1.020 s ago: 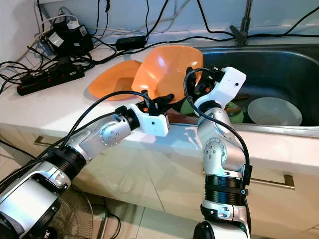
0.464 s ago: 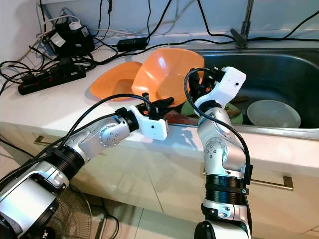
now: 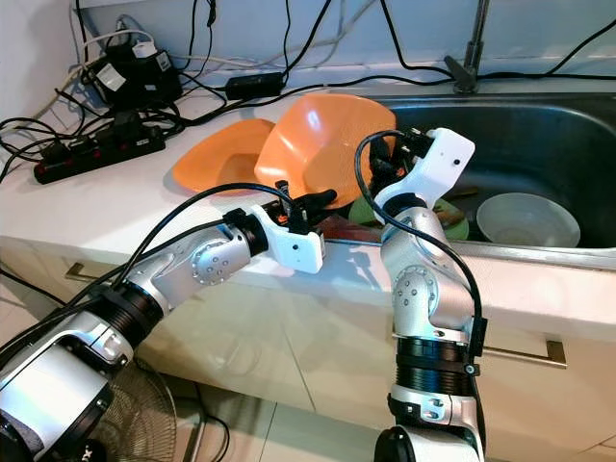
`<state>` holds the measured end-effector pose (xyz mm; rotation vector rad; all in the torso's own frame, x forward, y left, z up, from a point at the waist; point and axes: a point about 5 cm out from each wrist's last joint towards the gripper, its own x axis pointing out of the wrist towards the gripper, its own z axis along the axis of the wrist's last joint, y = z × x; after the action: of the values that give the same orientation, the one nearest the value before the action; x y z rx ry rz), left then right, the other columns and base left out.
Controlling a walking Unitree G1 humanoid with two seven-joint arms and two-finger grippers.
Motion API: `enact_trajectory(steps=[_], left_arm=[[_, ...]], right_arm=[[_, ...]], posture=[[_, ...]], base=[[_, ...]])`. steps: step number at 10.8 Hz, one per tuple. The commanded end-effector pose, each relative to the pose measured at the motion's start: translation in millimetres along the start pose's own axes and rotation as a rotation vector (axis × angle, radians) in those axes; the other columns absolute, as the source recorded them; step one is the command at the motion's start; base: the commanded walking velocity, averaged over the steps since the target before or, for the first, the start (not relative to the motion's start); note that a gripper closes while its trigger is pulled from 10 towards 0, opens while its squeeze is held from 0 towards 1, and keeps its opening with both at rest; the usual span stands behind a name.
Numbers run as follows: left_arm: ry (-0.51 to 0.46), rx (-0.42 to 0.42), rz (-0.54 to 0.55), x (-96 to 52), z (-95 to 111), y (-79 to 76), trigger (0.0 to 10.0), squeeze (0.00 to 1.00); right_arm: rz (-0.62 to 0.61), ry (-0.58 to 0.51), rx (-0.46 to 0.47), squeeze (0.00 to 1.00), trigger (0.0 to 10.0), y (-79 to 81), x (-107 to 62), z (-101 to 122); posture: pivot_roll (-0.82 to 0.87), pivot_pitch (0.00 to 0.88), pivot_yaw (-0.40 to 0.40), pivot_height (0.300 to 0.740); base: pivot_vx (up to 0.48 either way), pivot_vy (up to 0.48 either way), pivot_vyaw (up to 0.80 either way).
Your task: Kitchen organization
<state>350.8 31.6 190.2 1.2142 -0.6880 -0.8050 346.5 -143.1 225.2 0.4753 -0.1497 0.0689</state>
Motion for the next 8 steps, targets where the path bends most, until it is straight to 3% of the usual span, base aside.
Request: enact_trajectory(steps=[1,8], left_arm=[[-0.017,0.037,0.028,-0.8,0.9,9.5,10.0,0.0],[-0.019,0.087,0.05,-0.4,1.1,10.8,10.0,0.0]], right_arm=[[0.041,0.017,0.008,0.0,0.0,11.3,0.9,-3.2],[0.062,0.043,0.021,0.0,0.0,16.7,-0.1,-10.1]], posture=[[-0.03,0.034,0.164,0.74],[-0.03,0.011,0.159,0.74]], base=[[0.0,0.0,0.0],[0.0,0.0,0.0]])
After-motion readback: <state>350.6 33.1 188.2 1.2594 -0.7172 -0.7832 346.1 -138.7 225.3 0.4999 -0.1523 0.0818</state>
